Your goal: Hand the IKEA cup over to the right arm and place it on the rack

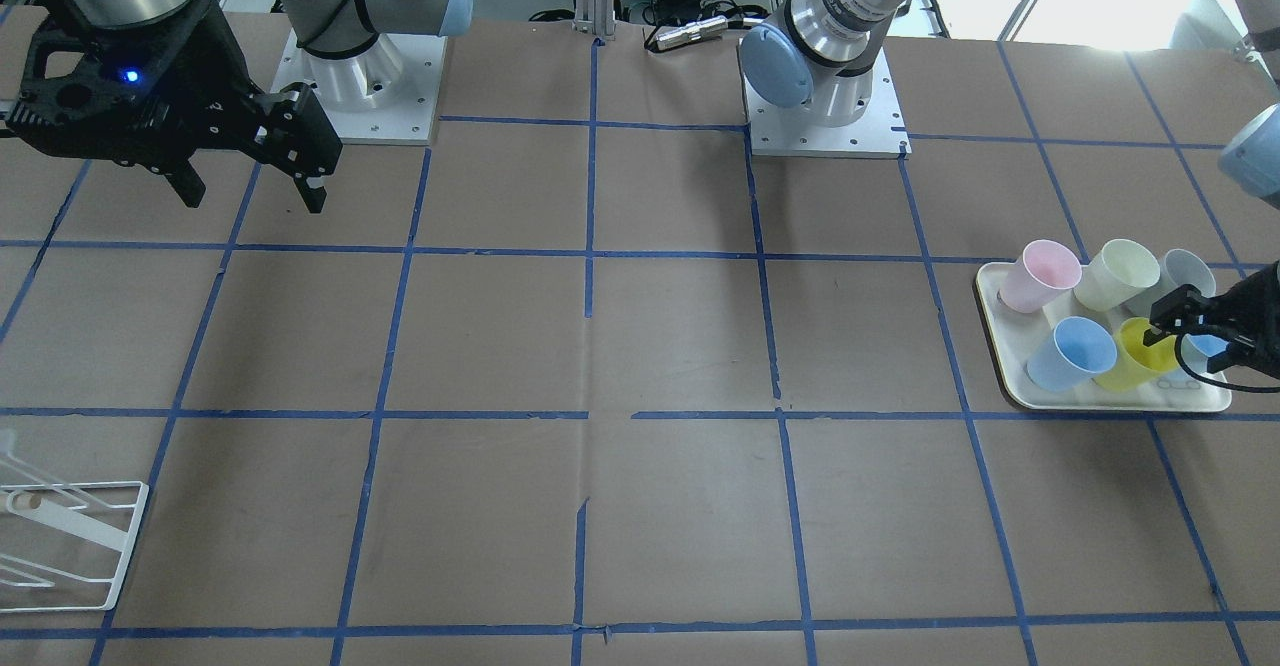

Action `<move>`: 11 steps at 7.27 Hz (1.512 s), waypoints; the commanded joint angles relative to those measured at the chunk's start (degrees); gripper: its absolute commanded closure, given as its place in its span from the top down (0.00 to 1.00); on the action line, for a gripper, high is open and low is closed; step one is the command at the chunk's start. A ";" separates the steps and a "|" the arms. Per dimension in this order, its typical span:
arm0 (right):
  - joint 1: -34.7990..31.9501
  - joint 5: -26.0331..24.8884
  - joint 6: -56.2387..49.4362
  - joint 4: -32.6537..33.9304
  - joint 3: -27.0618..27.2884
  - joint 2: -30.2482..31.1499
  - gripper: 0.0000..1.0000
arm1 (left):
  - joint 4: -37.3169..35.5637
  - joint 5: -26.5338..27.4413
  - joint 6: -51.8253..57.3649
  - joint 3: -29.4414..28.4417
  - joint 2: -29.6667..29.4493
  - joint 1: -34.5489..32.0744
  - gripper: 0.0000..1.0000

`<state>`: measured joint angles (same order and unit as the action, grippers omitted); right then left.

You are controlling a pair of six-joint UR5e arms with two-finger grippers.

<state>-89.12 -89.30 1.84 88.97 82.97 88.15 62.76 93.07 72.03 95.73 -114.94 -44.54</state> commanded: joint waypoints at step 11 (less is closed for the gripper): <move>0.00 0.00 -0.09 0.06 0.00 0.00 1.00 | 0.00 -2.19 0.48 -1.32 0.33 0.15 0.06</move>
<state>-89.12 -89.30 1.83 89.00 82.97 88.15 62.52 91.54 72.50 95.33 -115.29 -44.32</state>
